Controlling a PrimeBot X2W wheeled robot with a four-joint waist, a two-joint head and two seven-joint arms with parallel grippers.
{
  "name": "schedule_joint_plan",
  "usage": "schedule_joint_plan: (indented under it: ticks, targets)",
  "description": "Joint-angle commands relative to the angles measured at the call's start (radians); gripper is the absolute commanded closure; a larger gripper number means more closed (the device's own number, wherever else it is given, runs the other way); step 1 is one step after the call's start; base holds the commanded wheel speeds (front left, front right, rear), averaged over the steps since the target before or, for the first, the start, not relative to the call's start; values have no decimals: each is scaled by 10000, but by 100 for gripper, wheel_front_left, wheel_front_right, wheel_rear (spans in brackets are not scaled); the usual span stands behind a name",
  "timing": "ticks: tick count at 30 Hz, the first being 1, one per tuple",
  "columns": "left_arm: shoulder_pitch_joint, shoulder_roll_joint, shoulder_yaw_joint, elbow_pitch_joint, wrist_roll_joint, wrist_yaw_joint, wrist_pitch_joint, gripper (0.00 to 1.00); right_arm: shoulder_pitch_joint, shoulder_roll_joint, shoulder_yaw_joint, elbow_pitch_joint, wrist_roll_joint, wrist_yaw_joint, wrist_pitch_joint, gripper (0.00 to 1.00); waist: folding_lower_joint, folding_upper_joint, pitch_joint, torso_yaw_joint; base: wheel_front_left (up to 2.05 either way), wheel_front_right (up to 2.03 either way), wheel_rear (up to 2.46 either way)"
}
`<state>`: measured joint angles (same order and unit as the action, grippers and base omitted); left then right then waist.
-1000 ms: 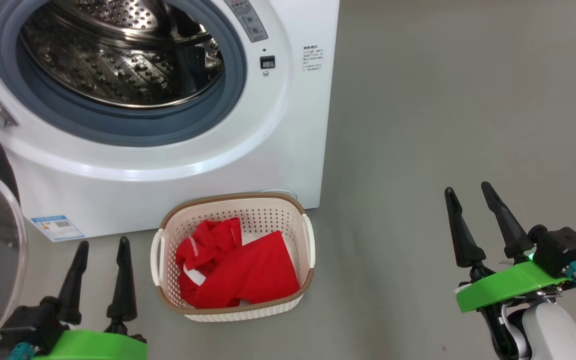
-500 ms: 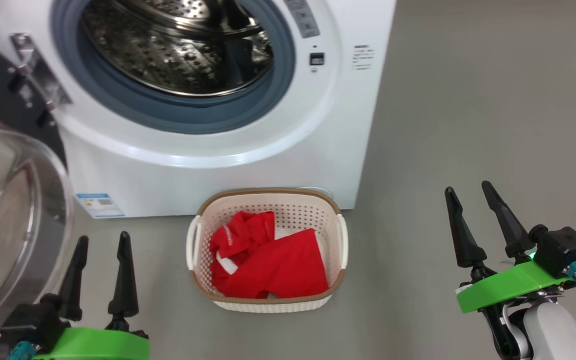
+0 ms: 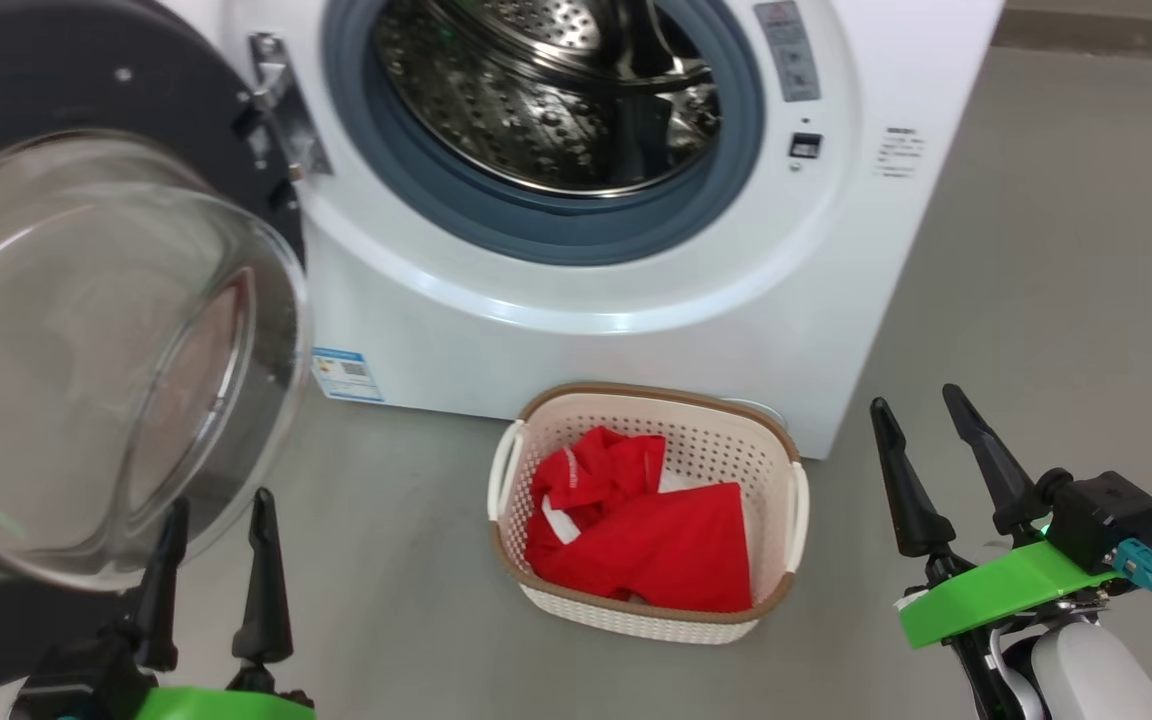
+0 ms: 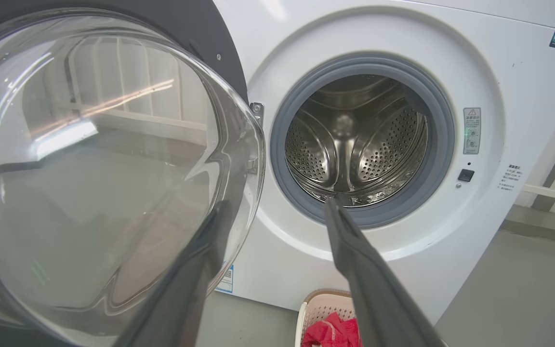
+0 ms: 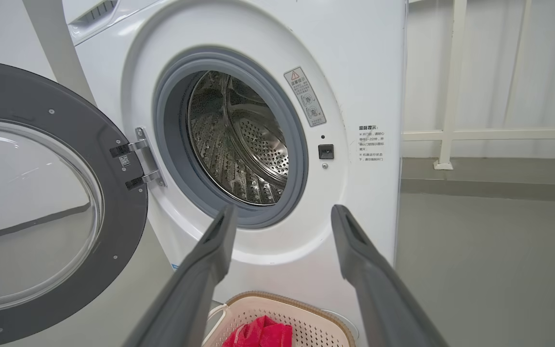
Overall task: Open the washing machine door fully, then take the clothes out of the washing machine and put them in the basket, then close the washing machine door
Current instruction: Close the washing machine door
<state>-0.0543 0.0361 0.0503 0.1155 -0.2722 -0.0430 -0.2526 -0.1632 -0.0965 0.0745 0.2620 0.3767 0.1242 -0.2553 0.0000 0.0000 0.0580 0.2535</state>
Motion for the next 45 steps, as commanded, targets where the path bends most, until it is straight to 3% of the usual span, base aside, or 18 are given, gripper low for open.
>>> schedule_joint_plan:
  ticks: [1, 18, 30, 31, 32, 33, 40, 45]
  targets:
    - [-35, 141, 275, -280, 95, 74, -91, 0, 35, -51, 237, -266, -56, 65, -65, 0, 0, 0, -284, 556, 0, 0, 0]
    - [204, 141, 367, -373, 135, 558, -91, 0, 197, -78, 549, -335, -8, 65, -65, 0, 0, 0, -328, 1949, 0, 0, 0]
    - [309, 141, 293, -455, -8, 719, -92, 0, 139, -166, 640, -210, -1, 65, -65, 0, 0, 0, -296, 2204, 0, 0, 0]
    - [314, 143, 296, -445, 15, 707, -92, 9, 134, -164, 653, -195, 5, 65, -65, 0, 0, 0, -309, 2191, 0, 0, 0]
    - [292, 168, 317, -468, 47, 699, -92, 62, 130, -158, 662, -181, 6, 65, -65, 0, 0, 0, -323, 2172, 0, 0, 0]
    - [256, 218, 355, -497, 99, 710, -92, 100, 129, -149, 667, -172, 0, 65, -65, 0, 0, 0, -338, 2148, 0, 0, 0]
    - [-284, 714, 1133, -1060, 170, 1114, -91, 100, 194, -53, 588, -55, -81, 65, -65, 0, 0, 0, -489, 1821, 0, 0, 0]
    - [-1420, 1212, 2478, -1618, -1090, 1187, 43, 100, 199, -101, 587, 36, -45, 65, -65, 0, 0, 0, -503, 1415, 0, 0, 0]
